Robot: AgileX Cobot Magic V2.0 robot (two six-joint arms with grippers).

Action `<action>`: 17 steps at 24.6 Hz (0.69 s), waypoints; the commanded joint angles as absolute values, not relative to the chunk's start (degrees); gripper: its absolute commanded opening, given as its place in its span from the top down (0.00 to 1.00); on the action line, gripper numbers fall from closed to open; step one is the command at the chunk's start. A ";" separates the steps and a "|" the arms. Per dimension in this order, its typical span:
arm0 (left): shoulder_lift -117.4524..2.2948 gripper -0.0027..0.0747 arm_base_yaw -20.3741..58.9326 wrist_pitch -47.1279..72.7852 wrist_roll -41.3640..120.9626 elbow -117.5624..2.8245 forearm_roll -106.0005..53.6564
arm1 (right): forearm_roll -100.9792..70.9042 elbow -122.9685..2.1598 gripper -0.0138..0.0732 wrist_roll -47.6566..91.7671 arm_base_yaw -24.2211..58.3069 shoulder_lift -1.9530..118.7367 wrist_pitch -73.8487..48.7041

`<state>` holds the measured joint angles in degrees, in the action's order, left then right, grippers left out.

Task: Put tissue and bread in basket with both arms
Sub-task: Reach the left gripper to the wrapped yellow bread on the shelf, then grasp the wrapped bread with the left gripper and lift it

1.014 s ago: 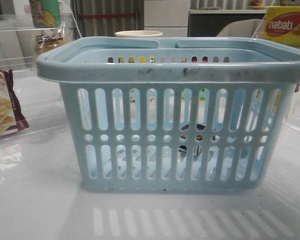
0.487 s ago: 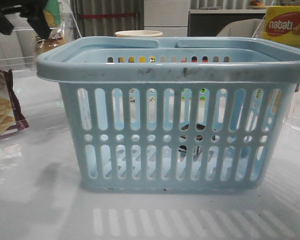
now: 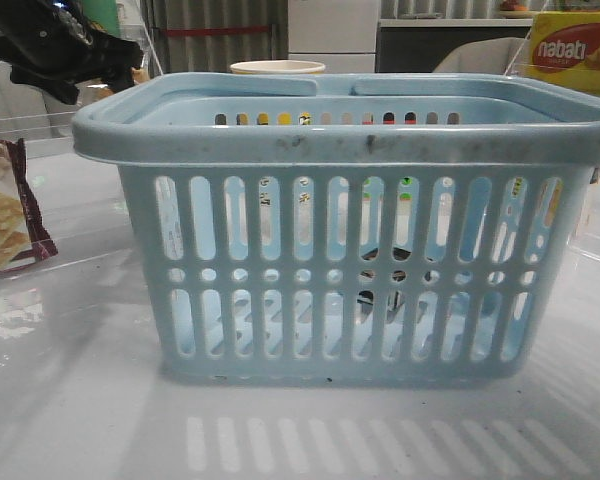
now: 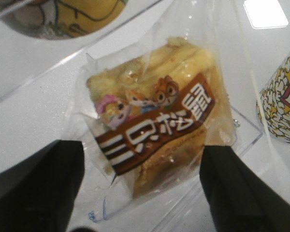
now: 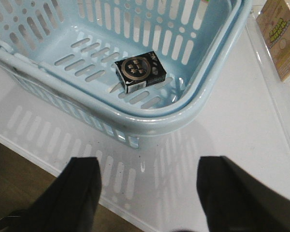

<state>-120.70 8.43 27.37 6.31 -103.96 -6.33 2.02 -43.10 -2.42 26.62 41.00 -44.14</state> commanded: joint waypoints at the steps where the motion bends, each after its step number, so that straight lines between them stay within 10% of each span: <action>1: -117.11 0.49 8.43 21.53 6.16 -106.13 -7.04 | 2.95 -44.69 0.23 -2.24 26.29 40.73 -40.60; 7: -117.11 0.83 8.43 21.78 6.16 -106.13 -7.04 | 2.95 -44.69 0.23 -2.24 26.29 40.73 -40.60; 17: -111.30 0.85 8.79 26.39 6.42 -106.13 -7.04 | 2.95 -44.69 0.23 -2.24 26.29 40.73 -40.60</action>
